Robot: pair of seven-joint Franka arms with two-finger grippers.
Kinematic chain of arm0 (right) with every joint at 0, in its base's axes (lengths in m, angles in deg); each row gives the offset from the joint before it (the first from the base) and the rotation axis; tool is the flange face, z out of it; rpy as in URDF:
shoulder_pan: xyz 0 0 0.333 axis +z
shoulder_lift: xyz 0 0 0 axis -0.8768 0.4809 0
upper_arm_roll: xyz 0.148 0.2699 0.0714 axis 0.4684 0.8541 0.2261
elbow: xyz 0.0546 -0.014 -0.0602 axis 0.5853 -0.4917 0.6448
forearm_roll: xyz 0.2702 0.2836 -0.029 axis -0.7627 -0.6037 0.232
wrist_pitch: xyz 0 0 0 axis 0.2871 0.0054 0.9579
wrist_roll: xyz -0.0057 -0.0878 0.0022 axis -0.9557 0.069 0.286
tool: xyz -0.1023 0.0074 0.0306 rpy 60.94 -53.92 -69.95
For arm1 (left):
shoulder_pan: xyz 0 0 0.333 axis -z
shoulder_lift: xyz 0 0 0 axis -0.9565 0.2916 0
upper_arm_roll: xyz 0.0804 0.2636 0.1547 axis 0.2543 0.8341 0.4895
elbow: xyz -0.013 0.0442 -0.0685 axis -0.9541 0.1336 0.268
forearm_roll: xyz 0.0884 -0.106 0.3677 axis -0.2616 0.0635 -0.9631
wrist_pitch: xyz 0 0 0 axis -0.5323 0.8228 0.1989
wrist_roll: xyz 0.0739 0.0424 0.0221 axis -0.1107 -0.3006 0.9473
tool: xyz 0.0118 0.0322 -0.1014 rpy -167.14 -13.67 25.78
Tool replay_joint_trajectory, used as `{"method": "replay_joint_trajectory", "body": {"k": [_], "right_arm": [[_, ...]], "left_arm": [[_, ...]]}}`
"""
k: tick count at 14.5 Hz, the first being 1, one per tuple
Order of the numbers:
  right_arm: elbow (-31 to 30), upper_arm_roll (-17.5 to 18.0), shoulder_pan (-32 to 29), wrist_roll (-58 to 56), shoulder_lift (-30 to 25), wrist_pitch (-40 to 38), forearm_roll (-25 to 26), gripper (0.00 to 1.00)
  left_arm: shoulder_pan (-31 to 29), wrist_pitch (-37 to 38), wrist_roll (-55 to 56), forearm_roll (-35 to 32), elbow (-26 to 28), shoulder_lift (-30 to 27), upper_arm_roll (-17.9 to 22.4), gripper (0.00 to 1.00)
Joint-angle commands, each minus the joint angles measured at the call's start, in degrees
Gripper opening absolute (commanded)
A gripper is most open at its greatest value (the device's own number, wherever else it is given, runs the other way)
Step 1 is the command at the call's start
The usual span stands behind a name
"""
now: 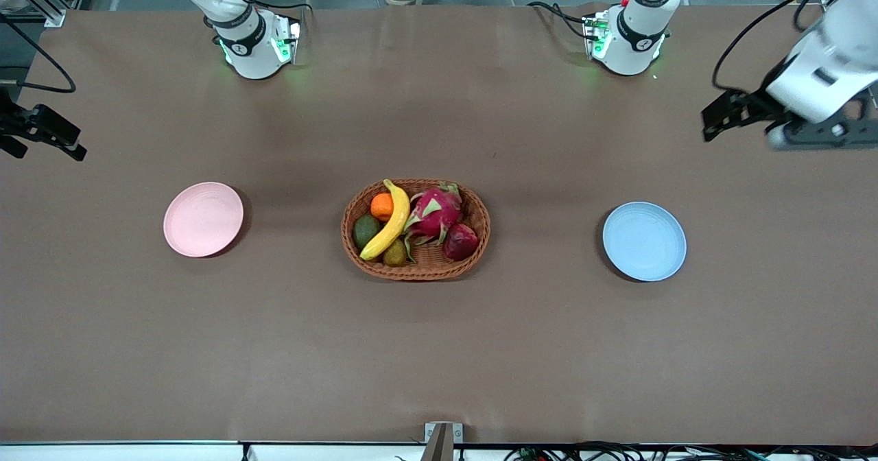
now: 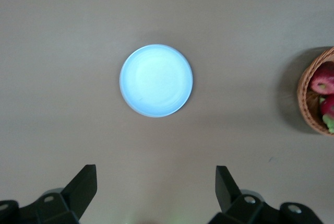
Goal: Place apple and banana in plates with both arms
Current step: 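Move the left gripper and the right gripper toward the fruit basket, then lower the left gripper to the red apple while the right gripper lowers to the banana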
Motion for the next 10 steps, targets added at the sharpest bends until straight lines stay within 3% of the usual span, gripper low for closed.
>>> {"method": "replay_joint_trajectory", "body": {"k": [1,5,10], "right_arm": [[1.8,0.2,0.0,0.2,2.3,0.0,-2.1,1.00],[1.6,0.6,4.6,0.0,6.8,-0.8,-2.8,1.00],[1.7,0.7,6.8,3.5,12.5,-3.9,-1.6,1.00]], "left_arm": [[0.7,-4.6,9.2,0.3,-1.4,6.3,-4.7,1.00],[1.7,-17.3,26.2,0.0,0.4,15.0,-11.4,1.00],[9.2,-29.0,42.6,-0.5,0.0,24.7,-11.5,1.00]]}}
